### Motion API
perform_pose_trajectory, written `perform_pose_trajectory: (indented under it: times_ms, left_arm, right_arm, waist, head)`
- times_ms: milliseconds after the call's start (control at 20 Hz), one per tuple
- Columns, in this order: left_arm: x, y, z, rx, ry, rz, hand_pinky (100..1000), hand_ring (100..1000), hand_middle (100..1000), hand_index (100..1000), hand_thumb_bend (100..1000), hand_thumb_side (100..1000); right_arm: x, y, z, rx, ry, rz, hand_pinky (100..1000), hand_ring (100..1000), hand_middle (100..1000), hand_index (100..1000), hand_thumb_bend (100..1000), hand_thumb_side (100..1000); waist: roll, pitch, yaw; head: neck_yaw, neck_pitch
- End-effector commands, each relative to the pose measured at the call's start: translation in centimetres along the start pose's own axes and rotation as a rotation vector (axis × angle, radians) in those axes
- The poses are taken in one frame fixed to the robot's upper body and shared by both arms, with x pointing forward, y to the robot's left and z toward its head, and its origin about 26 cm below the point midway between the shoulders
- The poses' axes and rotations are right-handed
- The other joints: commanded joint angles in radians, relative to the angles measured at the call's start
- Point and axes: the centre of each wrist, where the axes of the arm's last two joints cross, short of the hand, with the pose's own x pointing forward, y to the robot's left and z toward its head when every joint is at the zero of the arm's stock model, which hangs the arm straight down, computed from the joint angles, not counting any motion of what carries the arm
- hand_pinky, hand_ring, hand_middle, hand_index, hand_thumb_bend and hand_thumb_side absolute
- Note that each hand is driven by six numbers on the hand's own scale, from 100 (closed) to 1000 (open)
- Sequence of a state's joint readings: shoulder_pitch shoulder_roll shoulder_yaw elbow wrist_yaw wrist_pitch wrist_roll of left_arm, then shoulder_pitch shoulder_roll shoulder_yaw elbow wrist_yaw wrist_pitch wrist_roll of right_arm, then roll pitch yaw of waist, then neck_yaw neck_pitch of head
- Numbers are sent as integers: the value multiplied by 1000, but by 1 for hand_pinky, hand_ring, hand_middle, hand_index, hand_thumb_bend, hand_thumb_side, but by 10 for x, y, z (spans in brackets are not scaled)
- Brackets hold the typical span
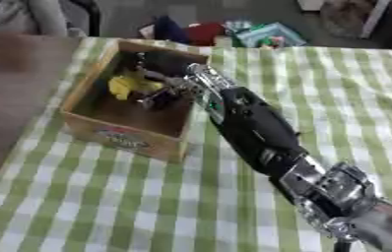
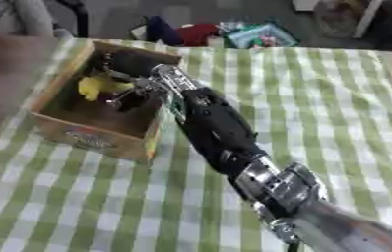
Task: Pick up objects on the table and place them in the box.
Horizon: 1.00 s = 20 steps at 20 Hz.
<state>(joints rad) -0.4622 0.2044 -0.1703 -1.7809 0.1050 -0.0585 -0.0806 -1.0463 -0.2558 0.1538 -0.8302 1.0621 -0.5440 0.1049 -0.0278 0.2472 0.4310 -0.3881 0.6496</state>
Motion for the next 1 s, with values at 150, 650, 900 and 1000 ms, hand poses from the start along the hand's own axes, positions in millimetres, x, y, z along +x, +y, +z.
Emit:
perform_pose_trajectory:
  times_ms: [150,650,900,1000]
  left_arm:
    - [9,2,-5,-6,-34,-8,689,852,714,648,100,498]
    - [3,10,4,33,-2,-28,689,852,714,647,100,504]
    - [-4,18,14,74,36,-50,689,853,714,647,100,510]
    - [-7,22,18,97,50,-59,689,853,714,647,100,513]
  right_arm:
    - [1,-19,-3,-45,-13,3,754,883,942,937,100,203]
    - [-11,-42,15,-179,-33,-97,557,720,795,860,100,232]
    - [-25,-70,52,-356,-48,-443,479,662,735,820,100,374]
    - [-27,-82,70,-414,-55,-570,469,659,730,812,100,418]
  waist:
    - [7,-19,-4]
    - [9,-35,-71]
    - [12,-49,-136]
    - [12,-55,-163]
  head:
    - [4,-8]
    - [41,4]
    - [94,14]
    - [116,17]
